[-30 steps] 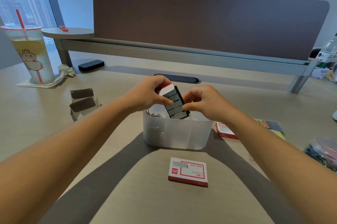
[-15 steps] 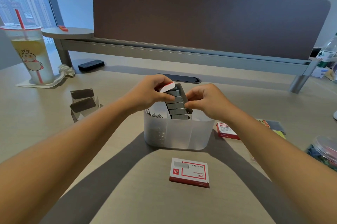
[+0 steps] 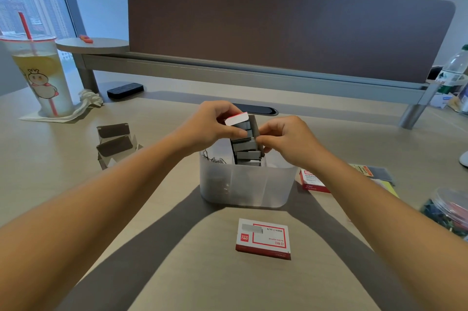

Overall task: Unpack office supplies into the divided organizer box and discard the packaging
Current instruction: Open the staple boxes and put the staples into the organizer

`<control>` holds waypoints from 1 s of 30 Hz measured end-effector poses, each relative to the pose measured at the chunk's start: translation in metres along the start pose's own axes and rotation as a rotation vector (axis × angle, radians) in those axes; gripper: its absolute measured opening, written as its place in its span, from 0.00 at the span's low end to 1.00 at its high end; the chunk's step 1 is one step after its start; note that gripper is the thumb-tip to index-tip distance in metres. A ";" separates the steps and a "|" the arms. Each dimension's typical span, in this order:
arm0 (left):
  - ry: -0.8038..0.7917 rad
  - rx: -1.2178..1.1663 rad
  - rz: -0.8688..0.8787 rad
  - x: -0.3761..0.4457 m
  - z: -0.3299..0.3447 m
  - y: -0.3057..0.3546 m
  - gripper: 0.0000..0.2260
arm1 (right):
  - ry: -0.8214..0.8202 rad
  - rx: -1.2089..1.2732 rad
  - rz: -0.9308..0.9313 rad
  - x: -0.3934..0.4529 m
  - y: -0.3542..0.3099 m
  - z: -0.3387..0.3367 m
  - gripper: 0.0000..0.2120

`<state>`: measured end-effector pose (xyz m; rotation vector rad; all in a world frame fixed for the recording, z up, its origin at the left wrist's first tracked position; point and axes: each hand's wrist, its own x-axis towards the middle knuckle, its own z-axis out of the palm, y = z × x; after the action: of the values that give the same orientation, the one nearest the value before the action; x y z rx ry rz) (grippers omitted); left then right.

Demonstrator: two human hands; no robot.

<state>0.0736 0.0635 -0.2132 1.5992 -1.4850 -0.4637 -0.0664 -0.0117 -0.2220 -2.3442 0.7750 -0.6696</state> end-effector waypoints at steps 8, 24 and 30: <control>0.046 0.001 0.043 -0.001 0.000 -0.004 0.11 | 0.026 0.039 -0.014 0.000 0.002 0.002 0.07; 0.107 -0.008 0.098 0.000 0.000 0.000 0.09 | 0.135 0.039 -0.079 -0.001 0.005 0.004 0.07; 0.119 -0.033 0.139 -0.004 -0.003 0.002 0.10 | 0.176 0.037 -0.098 -0.003 0.006 0.005 0.08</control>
<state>0.0739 0.0681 -0.2112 1.4615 -1.4783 -0.3074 -0.0677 -0.0119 -0.2308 -2.3238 0.7189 -0.9345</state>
